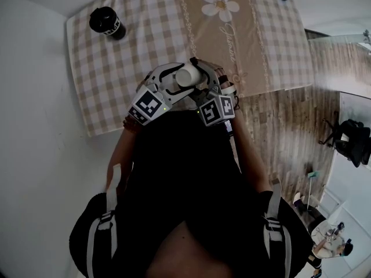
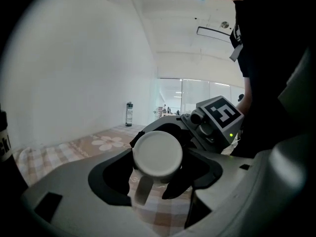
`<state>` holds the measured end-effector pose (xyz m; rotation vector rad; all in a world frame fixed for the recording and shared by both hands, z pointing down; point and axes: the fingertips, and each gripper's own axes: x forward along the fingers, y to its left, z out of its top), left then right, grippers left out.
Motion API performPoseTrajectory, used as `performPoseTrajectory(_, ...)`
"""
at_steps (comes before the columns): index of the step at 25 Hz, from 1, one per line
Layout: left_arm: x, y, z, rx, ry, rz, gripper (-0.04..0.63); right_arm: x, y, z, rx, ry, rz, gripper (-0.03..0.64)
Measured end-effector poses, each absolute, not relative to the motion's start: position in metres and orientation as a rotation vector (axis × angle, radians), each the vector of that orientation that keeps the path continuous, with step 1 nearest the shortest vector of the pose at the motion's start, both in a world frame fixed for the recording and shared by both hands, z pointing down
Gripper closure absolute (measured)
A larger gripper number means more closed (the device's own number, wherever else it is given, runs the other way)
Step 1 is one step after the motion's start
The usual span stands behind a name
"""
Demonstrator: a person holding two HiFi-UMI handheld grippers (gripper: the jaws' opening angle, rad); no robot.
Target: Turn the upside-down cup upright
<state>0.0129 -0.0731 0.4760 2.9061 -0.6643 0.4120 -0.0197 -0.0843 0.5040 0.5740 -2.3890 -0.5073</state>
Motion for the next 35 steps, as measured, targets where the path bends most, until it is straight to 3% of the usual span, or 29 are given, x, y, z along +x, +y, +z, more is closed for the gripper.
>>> performPoseTrajectory(17, -0.002, -0.086, 0.478, 2.833, -0.757, 0.334, 0.275, -0.007, -0.089, 0.506, 0.670, -2.401, -0.492, 0.216)
performPoseTrajectory(28, -0.017, -0.093, 0.468, 2.803, -0.796, 0.258, 0.275, 0.009, -0.095, 0.543, 0.769, -2.541, -0.030, 0.214)
performPoseTrajectory(30, -0.013, -0.092, 0.467, 2.812, -0.789, 0.265, 0.275, 0.007, -0.099, 0.546, 0.785, -2.496, -0.113, 0.272)
performPoseTrajectory(35, -0.017, -0.093, 0.463, 2.813, -0.792, 0.231, 0.273, 0.008, -0.104, 0.536, 0.838, -2.505, -0.165, 0.288)
